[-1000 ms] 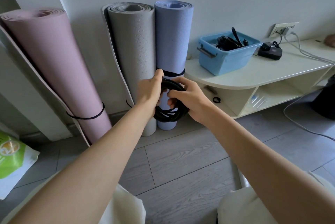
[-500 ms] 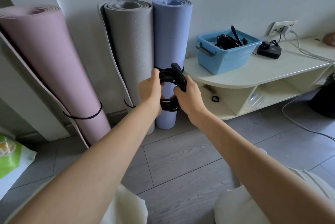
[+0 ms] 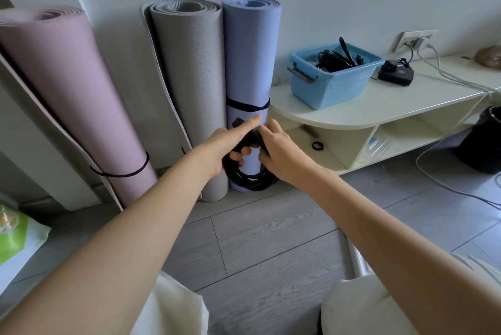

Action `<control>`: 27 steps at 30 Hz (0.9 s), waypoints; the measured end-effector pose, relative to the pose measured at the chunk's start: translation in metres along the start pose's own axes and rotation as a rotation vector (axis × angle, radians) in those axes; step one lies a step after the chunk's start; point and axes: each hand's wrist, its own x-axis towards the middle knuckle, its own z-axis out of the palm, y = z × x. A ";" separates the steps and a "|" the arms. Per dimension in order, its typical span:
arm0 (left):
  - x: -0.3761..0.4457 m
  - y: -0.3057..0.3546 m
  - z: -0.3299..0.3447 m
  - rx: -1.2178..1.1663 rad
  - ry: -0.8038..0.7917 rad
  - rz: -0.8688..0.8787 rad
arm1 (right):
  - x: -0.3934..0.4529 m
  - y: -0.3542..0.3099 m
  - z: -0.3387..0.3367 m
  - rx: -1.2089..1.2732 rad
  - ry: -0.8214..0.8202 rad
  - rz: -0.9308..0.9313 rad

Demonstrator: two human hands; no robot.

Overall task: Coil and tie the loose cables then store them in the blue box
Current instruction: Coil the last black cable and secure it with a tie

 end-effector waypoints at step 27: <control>0.248 -0.119 0.102 0.126 0.191 -0.106 | 0.082 0.324 0.140 -0.110 -0.148 0.776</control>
